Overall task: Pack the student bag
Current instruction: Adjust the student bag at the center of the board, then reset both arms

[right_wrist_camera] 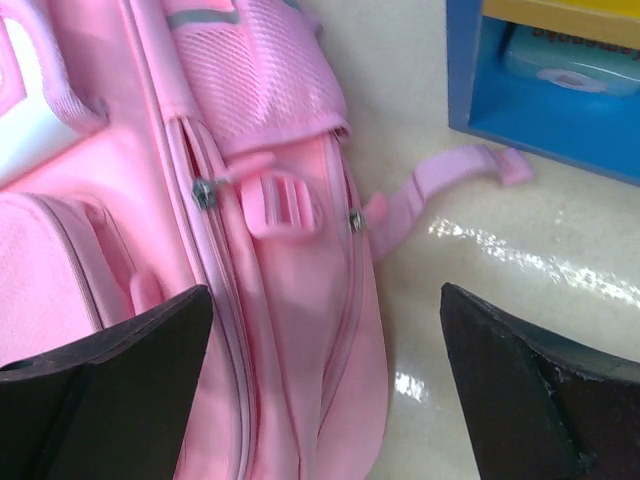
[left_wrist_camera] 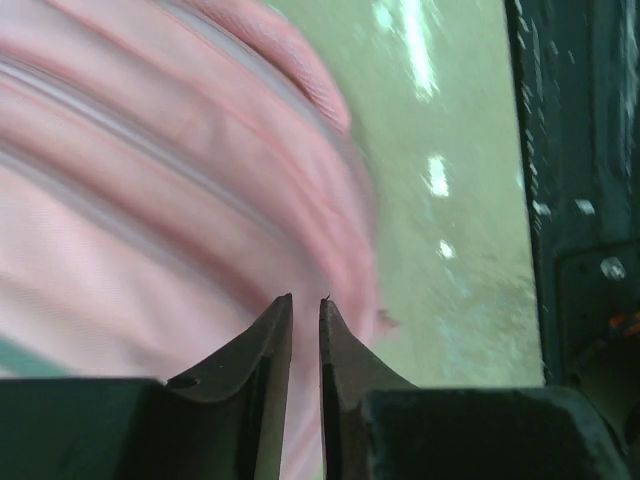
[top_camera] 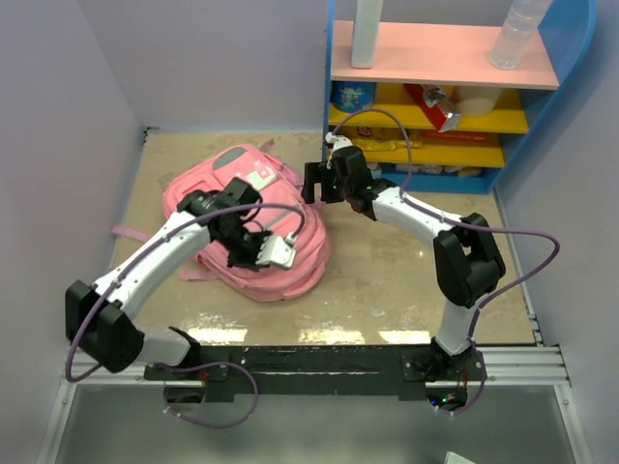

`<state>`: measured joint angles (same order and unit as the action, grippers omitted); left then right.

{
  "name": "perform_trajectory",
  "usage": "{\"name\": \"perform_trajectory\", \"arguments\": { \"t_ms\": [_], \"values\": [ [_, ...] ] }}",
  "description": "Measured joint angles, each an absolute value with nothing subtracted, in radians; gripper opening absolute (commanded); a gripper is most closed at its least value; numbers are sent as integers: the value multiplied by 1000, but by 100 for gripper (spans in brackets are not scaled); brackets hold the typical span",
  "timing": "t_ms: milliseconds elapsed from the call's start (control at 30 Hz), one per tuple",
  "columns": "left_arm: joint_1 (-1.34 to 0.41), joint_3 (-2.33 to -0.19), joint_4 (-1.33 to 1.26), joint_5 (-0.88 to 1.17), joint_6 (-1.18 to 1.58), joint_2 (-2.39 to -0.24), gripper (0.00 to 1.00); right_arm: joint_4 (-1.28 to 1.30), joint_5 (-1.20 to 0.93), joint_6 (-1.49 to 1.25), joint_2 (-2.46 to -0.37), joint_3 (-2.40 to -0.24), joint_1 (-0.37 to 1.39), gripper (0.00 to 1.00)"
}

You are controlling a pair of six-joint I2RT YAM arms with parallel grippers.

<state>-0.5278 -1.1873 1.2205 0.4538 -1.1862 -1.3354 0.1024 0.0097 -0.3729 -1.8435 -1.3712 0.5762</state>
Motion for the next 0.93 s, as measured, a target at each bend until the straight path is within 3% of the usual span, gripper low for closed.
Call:
{"name": "perform_trajectory", "arguments": {
  "t_ms": [167,200,233,267,300,467,600,933],
  "values": [
    [-554,-1424,1127,549,-1098,-1495,22,171,47,-375,-1728,-1304,575,99],
    [-553,-1448,1111,561,-1082,-1510,29,189,64,-376,-1698,-1295,575,99],
    [-553,-1456,1102,567,-1070,-1512,39,205,78,-376,-1666,-1285,575,98],
    [-552,-1456,1097,570,-1058,-1510,58,223,96,-376,-1634,-1276,575,99],
    [-552,-1454,1095,572,-1052,-1505,100,231,114,-377,-1600,-1262,575,99],
    [-508,-1351,1023,567,-971,-1372,100,261,139,-386,-1425,-1153,566,99],
    [-375,-1309,917,576,-836,-1249,100,282,123,-403,-1329,-1073,562,99],
    [-244,-1236,695,570,-543,-1251,100,304,113,-402,-1173,-946,562,98]
  ]
}}
